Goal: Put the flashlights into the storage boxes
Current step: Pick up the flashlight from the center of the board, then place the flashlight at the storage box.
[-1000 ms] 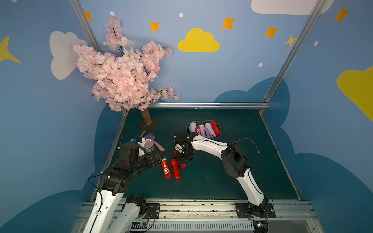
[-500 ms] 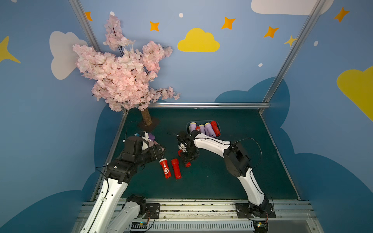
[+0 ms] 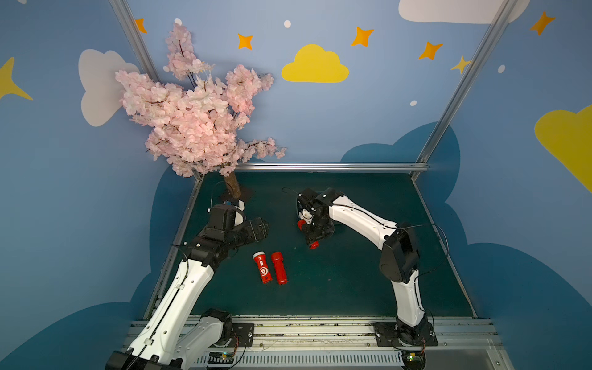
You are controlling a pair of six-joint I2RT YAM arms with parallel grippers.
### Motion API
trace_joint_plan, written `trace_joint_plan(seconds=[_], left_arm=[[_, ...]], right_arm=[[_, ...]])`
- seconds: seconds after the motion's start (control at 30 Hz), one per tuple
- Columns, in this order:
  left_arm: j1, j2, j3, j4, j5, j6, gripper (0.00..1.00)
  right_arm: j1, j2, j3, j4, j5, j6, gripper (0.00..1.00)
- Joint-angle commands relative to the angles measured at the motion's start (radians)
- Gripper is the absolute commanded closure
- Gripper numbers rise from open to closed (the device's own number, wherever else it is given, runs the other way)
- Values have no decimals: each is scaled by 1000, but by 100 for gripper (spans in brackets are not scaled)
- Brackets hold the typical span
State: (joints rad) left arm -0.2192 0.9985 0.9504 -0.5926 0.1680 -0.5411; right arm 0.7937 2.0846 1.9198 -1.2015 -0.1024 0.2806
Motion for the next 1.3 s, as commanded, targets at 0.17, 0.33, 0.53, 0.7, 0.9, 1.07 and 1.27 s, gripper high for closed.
trace_joint_plan(seconds=[0.17, 0.33, 0.53, 0.7, 0.9, 1.07, 1.27], left_arm=[[-3, 122, 65, 137, 41, 52, 0], [-2, 212, 126, 161, 59, 87, 1], [1, 297, 199, 173, 59, 126, 1], [8, 364, 251, 174, 107, 150, 1], [25, 422, 306, 160, 132, 171, 1], [36, 450, 333, 149, 146, 180, 1], [41, 454, 335, 147, 152, 180, 1]], right_arm=[[-105, 64, 183, -88, 56, -41, 79], [-158, 173, 320, -107, 63, -49, 79], [-218, 299, 471, -127, 58, -51, 79], [-257, 359, 520, -123, 53, -51, 79], [-288, 406, 549, -119, 44, -55, 77], [-302, 425, 549, -118, 38, -52, 73], [-307, 426, 551, -120, 32, -43, 68]])
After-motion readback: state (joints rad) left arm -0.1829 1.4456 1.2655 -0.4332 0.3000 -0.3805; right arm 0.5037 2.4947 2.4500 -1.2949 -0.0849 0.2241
